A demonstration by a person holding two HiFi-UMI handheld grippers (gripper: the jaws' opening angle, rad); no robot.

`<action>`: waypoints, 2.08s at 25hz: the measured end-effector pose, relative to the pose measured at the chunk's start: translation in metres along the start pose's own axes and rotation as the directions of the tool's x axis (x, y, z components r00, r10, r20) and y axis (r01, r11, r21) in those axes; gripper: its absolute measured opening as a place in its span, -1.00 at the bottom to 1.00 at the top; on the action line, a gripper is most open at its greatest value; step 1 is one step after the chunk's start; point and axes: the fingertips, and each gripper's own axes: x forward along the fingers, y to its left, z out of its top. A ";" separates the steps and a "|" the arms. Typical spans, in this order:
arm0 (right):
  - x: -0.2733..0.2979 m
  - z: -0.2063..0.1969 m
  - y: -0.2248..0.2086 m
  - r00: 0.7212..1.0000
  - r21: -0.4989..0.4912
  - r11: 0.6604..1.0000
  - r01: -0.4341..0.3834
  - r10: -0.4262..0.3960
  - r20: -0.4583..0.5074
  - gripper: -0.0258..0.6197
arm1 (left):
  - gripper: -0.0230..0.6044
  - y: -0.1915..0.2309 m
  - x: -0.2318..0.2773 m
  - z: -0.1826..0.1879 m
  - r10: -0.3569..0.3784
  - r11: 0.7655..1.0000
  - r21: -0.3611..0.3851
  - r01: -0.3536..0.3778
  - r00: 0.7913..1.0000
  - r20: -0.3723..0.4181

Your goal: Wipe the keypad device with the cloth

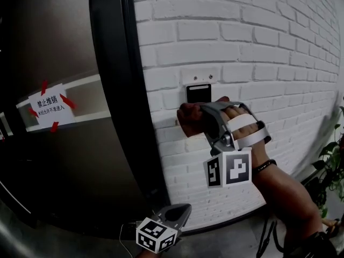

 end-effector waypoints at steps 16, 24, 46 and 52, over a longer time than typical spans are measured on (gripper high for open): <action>0.052 -0.009 -0.031 0.998 -0.034 0.998 0.052 -0.053 -0.041 -0.75 | -0.87 0.001 0.005 -0.007 -0.008 1.000 -0.009 0.008 1.000 -0.011; 0.051 -0.014 -0.017 0.996 -0.023 0.997 0.077 -0.078 -0.045 -0.76 | -0.87 0.007 0.004 -0.004 -0.004 1.000 -0.016 0.004 1.000 -0.004; 0.038 -0.024 0.057 0.999 0.023 1.000 -0.003 0.004 -0.047 -0.76 | -0.87 0.002 0.005 -0.010 -0.013 1.000 -0.021 0.013 1.000 -0.016; 0.028 -0.016 0.059 0.997 0.001 0.999 -0.054 0.054 -0.059 -0.76 | -0.87 0.002 0.004 -0.010 -0.009 1.000 -0.021 0.008 1.000 -0.015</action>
